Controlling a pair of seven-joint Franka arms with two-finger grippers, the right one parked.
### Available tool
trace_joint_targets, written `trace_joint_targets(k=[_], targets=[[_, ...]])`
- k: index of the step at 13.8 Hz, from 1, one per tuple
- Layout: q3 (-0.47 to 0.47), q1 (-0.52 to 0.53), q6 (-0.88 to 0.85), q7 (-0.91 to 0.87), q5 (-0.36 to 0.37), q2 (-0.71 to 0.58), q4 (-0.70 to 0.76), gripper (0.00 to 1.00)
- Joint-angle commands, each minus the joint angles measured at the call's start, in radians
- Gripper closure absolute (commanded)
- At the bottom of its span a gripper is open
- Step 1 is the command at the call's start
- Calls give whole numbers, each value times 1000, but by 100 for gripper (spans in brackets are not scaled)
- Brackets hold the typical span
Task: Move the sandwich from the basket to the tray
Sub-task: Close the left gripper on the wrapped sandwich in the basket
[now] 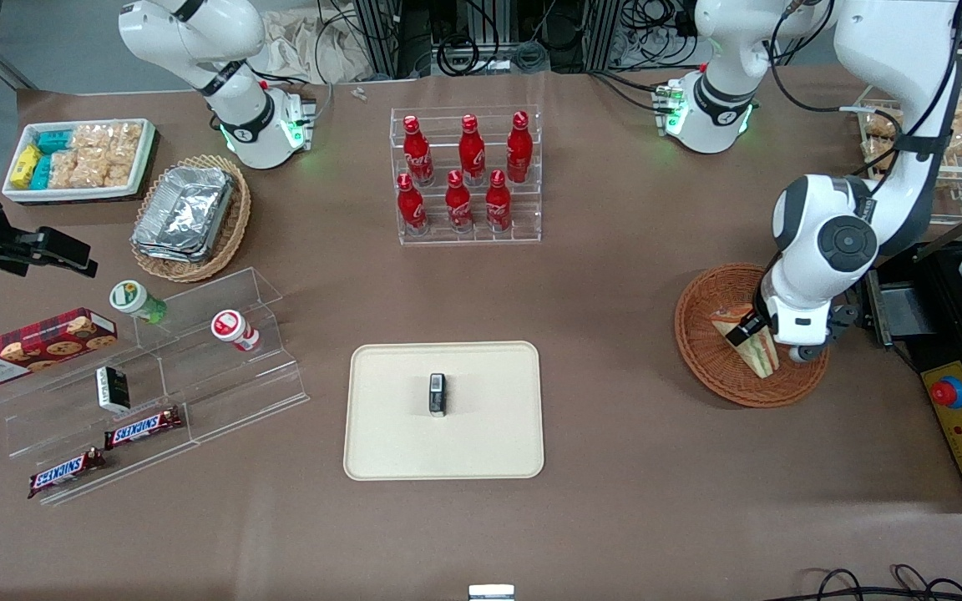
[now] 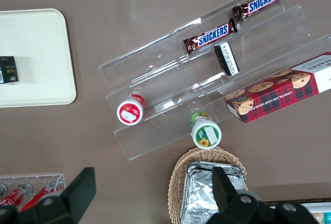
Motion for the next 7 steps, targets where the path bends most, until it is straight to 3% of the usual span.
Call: trace_joint_targets(k=[1,2,3,6,7], targets=[[-3,8,68,-50,35,32,-21,0],[-3,8,68,-50,33,32,-19,0],[-3,8,67,-52,27,30,-16,13],[-3,8,67,-69,27,30,-15,84],[-3,8,67,-69,27,27,-10,97]])
